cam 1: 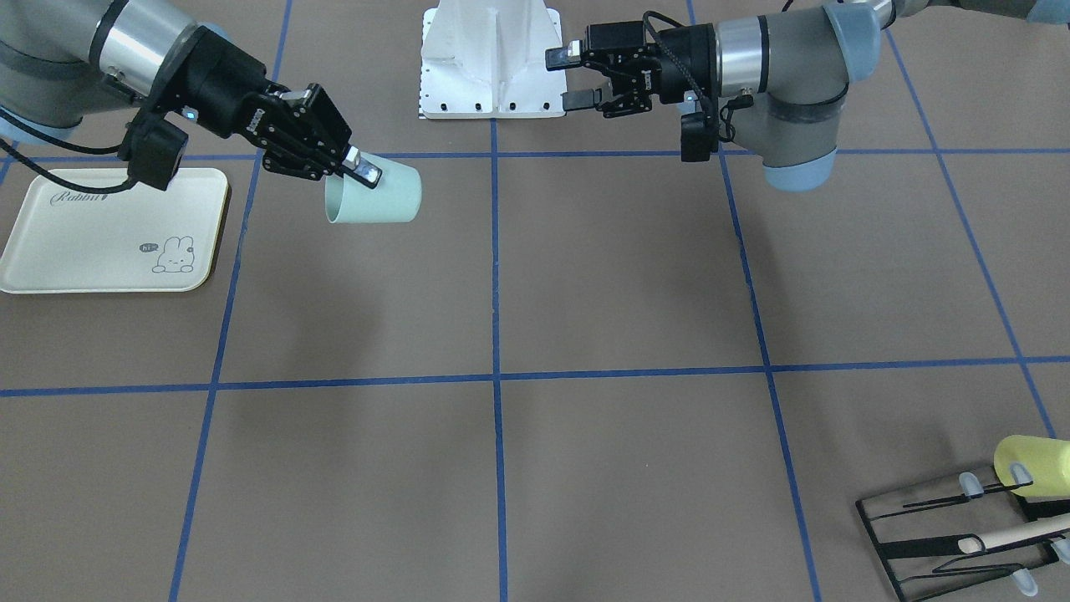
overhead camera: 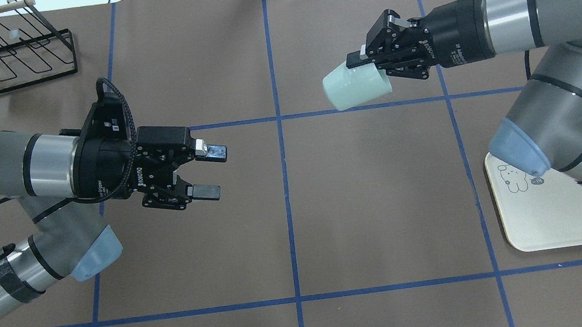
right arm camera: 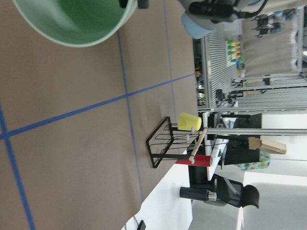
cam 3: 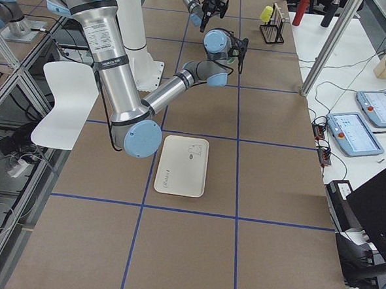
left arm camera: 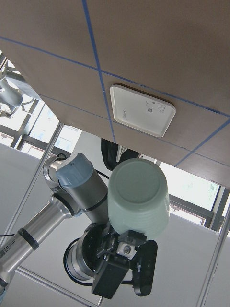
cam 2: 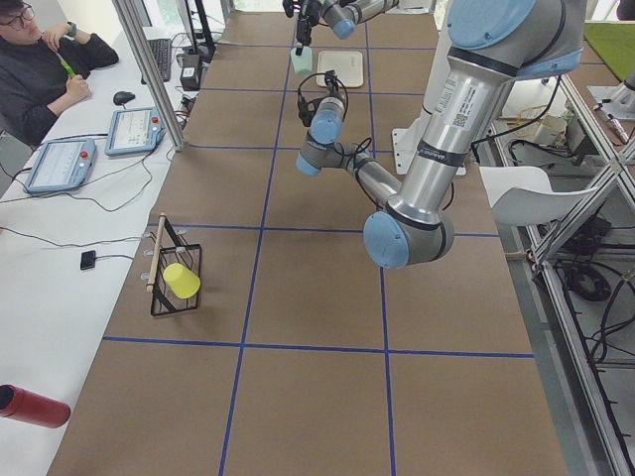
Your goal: Left arm grabs green cup and hands to right arm on tray
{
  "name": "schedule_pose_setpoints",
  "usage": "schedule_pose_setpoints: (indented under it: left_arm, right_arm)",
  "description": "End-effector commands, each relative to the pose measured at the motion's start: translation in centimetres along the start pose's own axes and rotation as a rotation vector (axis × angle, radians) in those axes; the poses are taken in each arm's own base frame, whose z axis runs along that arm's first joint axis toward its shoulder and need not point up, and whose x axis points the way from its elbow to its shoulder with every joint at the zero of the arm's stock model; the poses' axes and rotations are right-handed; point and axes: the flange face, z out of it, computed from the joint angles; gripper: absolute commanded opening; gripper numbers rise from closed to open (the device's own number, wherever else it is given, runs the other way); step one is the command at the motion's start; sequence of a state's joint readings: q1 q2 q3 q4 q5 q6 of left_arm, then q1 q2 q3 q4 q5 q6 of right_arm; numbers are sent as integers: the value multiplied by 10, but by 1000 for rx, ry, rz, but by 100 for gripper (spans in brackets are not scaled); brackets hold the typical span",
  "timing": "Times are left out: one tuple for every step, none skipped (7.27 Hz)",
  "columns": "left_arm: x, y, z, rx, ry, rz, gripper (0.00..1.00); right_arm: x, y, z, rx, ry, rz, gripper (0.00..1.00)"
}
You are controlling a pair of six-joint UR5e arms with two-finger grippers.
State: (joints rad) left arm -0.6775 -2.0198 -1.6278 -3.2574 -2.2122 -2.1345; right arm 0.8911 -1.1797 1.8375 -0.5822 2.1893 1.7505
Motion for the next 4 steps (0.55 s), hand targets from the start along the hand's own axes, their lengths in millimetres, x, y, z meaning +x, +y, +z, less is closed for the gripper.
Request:
schedule_pose_setpoints:
  left_arm:
    - [-2, -28, -14, 90, -124, 100, 100]
    - [4, -43, -30, 132, -167, 148, 100]
    - [11, -62, -57, 168, -228, 173, 100]
    - [24, -83, -86, 200, -299, 224, 100]
  right_arm:
    - [30, -40, -29, 47, 156, -110, 0]
    - [53, -51, -44, 68, 202, -154, 0]
    - [75, -58, -56, 79, 252, -192, 0]
    - [104, -65, -73, 91, 300, -246, 0]
